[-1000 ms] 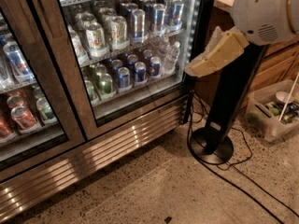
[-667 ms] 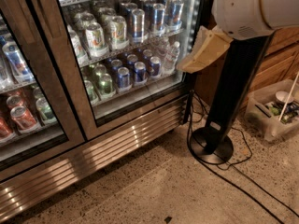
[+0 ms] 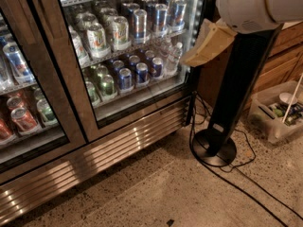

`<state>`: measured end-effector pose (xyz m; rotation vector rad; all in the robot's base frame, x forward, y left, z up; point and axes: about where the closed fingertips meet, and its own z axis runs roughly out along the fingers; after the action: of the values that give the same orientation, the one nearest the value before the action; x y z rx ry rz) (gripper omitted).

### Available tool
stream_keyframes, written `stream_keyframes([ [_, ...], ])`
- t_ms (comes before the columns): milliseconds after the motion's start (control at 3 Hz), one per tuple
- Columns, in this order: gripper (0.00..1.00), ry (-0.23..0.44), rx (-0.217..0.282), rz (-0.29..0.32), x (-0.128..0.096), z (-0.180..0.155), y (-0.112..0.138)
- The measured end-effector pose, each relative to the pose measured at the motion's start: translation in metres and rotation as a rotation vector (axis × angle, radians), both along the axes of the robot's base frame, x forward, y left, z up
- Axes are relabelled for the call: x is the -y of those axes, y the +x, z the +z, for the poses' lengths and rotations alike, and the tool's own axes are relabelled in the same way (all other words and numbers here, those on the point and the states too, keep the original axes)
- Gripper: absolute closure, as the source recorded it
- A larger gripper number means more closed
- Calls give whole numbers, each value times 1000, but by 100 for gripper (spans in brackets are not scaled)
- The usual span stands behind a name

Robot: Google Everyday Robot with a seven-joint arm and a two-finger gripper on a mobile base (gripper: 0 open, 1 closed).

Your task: Open left fridge door

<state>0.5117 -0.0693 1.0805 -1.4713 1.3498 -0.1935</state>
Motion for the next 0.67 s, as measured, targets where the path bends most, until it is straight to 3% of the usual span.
stream_keyframes([
  [333,0,-1,36,-14,-3,9,-1],
  [667,0,67,45,45,-20,5,4],
])
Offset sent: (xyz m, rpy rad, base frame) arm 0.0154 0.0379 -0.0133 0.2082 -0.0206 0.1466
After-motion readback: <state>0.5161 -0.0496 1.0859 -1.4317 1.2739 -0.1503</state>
